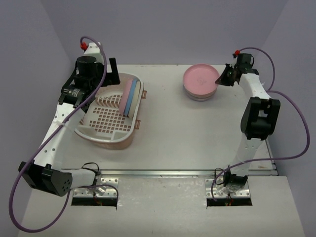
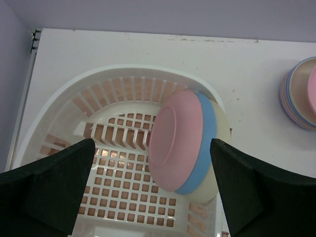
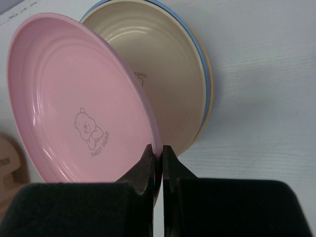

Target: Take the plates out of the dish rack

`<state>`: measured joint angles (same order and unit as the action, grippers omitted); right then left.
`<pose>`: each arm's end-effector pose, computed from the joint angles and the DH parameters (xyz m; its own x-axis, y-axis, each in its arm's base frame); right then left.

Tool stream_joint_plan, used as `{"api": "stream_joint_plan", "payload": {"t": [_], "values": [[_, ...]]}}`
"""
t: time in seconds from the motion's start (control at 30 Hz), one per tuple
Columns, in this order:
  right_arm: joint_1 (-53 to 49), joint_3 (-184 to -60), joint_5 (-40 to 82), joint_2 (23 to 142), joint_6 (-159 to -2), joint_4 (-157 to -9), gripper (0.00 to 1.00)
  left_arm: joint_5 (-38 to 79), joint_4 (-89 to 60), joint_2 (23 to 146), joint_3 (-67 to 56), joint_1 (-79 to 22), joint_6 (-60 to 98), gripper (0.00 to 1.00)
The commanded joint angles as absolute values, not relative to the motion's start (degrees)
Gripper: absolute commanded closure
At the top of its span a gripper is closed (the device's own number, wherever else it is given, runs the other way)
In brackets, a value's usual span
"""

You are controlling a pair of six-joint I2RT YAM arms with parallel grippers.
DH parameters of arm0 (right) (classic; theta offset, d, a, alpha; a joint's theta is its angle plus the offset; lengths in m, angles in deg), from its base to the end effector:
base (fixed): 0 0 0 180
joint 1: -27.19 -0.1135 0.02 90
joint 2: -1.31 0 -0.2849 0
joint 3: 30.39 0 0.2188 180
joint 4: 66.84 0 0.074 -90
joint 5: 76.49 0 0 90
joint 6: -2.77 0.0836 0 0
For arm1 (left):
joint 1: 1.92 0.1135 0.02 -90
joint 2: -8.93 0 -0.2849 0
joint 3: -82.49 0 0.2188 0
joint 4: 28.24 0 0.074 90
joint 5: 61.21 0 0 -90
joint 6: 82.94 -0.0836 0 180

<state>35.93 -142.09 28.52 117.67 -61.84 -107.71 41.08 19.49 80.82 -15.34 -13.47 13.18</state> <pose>0.4708 -0.0505 0.2406 -0.6512 0.5191 -0.5536 0.2730 0.8409 0.4673 0.2708 -0.0372 0.4222 -0.3618 -0.0324 -0.9317 -0.0368 0.9991 -0.0204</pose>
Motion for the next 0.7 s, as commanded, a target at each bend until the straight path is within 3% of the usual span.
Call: {"api": "stream_joint_plan", "payload": {"t": [0.0, 0.1, 0.2, 0.27, 0.3, 0.33, 0.43, 0.57, 0.67], "values": [[35.90, -147.56, 28.21, 120.54, -58.74, -102.54, 0.96, 42.66, 17.20, 80.73, -13.80, -13.35, 14.08, 0.00], [35.90, -149.96, 27.11, 123.27, -59.85, -102.53, 0.91, 42.75, 17.53, 80.73, -12.63, -13.35, 14.09, 0.00], [35.90, -151.78, 27.23, 124.80, -60.86, -102.53, 0.76, 42.76, 17.90, 80.64, -11.55, -13.35, 13.91, 0.00], [35.90, -152.12, 27.84, 125.24, -60.86, -102.70, 0.52, 42.76, 17.90, 80.56, -11.03, -13.35, 13.65, 0.00], [35.95, -151.86, 28.00, 125.02, -60.81, -102.86, 0.30, 42.76, 17.90, 80.45, -10.50, -13.35, 13.49, 0.00], [35.98, -151.66, 28.10, 124.83, -60.77, -103.02, 0.16, 42.76, 17.87, 80.35, -10.06, -13.35, 13.39, 0.00], [35.90, -151.18, 28.10, 122.86, -61.53, -104.49, 0.04, 43.18, 17.23, 79.87, -8.62, -13.43, 12.71, 0.00], [35.90, -147.81, 27.41, 117.77, -62.78, -105.43, 0.02, 47.06, 17.38, 80.15, -7.30, -16.04, 10.68, 0.02], [35.81, -141.63, 26.43, 111.34, -64.68, -104.64, 0.01, 57.95, 17.42, 81.43, -4.57, -21.34, 7.67, 0.09]]}}
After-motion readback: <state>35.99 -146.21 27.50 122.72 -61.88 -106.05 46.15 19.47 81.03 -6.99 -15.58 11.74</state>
